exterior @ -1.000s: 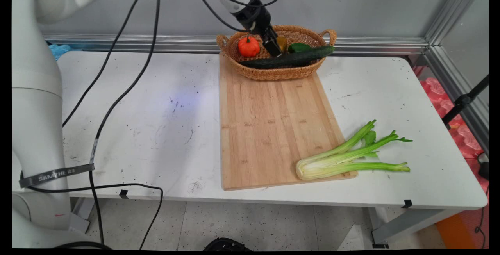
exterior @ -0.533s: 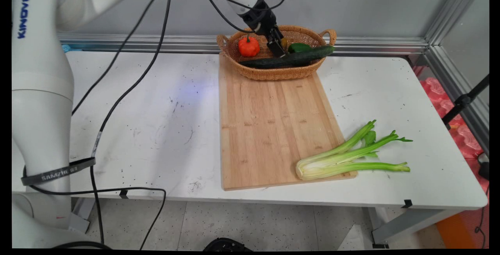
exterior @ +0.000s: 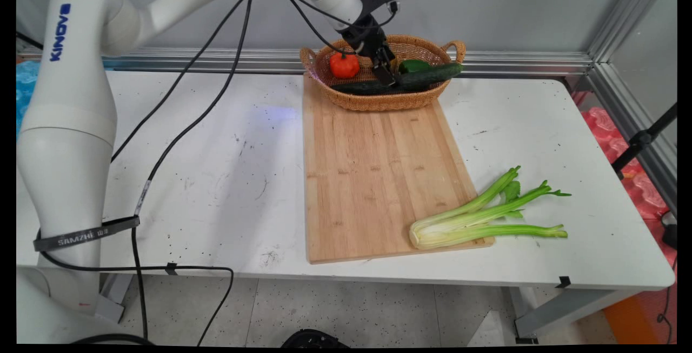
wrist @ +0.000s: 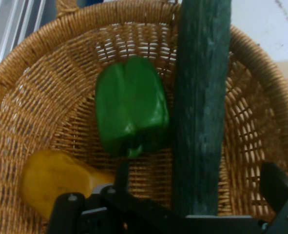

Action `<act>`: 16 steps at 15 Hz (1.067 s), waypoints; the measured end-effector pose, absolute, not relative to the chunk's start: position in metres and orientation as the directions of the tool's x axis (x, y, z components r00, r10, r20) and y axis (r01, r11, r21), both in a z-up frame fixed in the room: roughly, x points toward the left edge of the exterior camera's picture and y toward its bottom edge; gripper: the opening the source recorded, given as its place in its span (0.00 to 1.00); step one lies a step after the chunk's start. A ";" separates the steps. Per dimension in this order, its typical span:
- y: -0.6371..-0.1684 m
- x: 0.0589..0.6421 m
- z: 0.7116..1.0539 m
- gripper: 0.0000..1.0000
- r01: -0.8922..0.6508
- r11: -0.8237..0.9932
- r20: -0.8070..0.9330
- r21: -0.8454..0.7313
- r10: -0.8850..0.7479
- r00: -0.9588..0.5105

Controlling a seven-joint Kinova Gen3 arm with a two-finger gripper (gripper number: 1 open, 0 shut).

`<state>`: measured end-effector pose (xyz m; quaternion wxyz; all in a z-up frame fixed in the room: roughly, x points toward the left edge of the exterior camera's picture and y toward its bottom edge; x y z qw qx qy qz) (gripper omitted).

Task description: Pick up the cucumber from the vegetable basket, then place the picked object on the cutting board

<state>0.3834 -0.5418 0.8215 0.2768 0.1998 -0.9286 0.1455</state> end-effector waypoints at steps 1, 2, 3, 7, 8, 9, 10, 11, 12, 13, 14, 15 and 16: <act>-0.544 0.384 0.818 1.00 -0.449 0.879 0.571 -0.161 -0.288 -0.768; -0.545 0.384 0.815 1.00 -0.448 0.880 0.571 -0.161 -0.287 -0.769; -0.546 0.385 0.812 1.00 -0.445 0.881 0.570 -0.162 -0.285 -0.771; -0.551 0.387 0.798 1.00 -0.438 0.884 0.567 -0.163 -0.280 -0.775; -0.552 0.387 0.795 1.00 -0.437 0.885 0.567 -0.163 -0.279 -0.775; -0.553 0.387 0.793 1.00 -0.437 0.885 0.567 -0.163 -0.278 -0.776; -0.554 0.387 0.790 1.00 -0.436 0.885 0.567 -0.163 -0.277 -0.776; -0.555 0.387 0.789 0.00 -0.434 0.886 0.568 -0.163 -0.276 -0.776; -0.556 0.387 0.787 0.00 -0.432 0.887 0.569 -0.162 -0.274 -0.775; -0.557 0.386 0.786 0.00 -0.430 0.889 0.570 -0.160 -0.272 -0.775; -0.557 0.385 0.785 0.00 -0.426 0.891 0.570 -0.157 -0.271 -0.776; -0.558 0.385 0.785 0.00 -0.424 0.892 0.571 -0.155 -0.269 -0.776; -0.558 0.384 0.786 0.00 -0.422 0.893 0.572 -0.154 -0.268 -0.775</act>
